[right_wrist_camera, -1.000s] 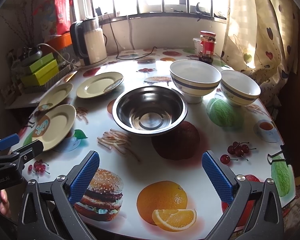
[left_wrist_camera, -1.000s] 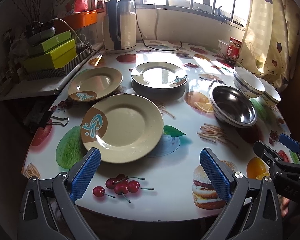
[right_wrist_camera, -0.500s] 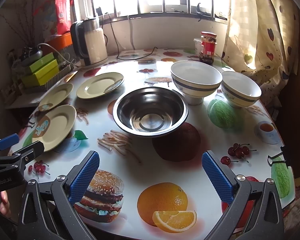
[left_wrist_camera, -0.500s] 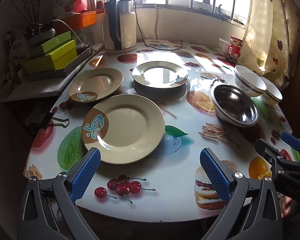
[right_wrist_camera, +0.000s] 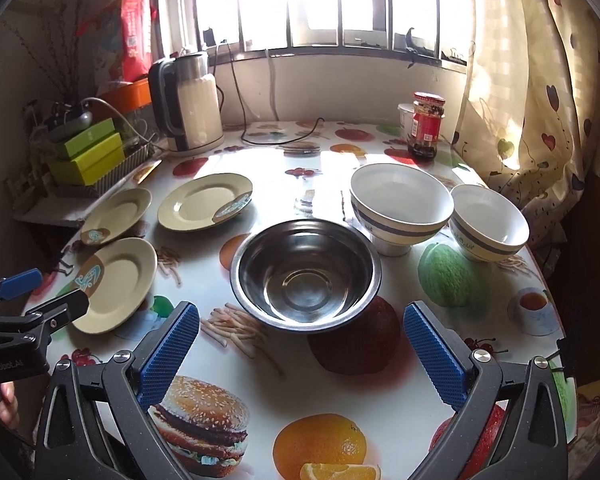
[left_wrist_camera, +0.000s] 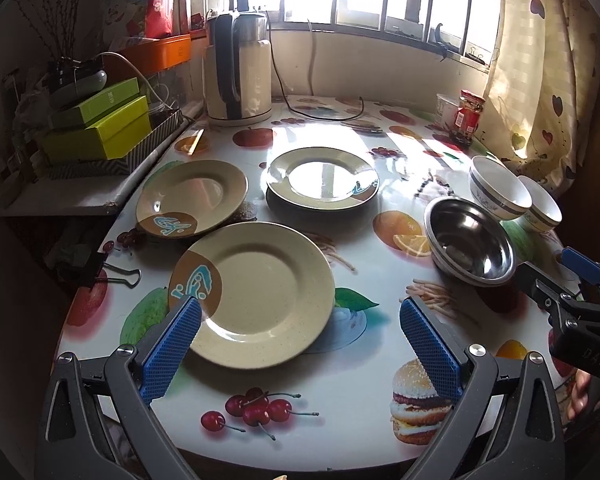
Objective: Organize plates and bowls
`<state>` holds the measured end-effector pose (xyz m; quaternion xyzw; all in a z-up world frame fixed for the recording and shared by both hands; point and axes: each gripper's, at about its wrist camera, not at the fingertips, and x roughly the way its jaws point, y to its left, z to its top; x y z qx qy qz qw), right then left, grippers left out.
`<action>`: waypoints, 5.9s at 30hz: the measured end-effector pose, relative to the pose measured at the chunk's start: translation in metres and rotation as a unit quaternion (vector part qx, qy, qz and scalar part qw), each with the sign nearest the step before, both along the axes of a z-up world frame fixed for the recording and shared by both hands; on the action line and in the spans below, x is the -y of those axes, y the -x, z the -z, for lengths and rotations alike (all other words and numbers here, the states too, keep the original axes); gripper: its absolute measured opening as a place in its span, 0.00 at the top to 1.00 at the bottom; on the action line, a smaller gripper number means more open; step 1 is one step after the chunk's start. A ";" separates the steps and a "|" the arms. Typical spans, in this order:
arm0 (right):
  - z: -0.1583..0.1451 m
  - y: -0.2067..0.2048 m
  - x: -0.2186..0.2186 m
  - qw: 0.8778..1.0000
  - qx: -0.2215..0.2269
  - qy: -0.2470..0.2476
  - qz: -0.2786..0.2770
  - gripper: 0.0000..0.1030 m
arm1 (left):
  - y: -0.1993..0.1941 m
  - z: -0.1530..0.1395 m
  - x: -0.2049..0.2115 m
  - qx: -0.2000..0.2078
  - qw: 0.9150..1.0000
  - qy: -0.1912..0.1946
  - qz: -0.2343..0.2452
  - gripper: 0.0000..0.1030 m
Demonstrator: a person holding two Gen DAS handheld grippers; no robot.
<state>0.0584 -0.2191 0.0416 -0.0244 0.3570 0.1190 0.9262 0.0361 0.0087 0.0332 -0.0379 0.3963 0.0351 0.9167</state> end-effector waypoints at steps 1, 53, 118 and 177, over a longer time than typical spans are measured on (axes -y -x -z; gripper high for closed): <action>-0.002 -0.005 -0.001 1.000 0.000 -0.001 -0.001 0.00 | -0.005 -0.001 -0.003 -0.005 1.000 0.003 0.001 0.03; 0.055 -0.253 -0.098 0.981 -0.184 -0.016 -0.065 0.53 | -0.191 0.061 -0.055 -0.133 0.982 0.129 -0.030 0.51; 0.008 -0.196 -0.103 0.974 -0.175 -0.099 -0.102 0.87 | -0.137 0.013 -0.065 -0.081 0.988 0.124 -0.038 0.69; 0.056 -0.092 -0.161 0.957 -0.230 -0.071 -0.164 0.87 | -0.018 0.054 -0.103 -0.117 0.981 0.118 -0.099 0.69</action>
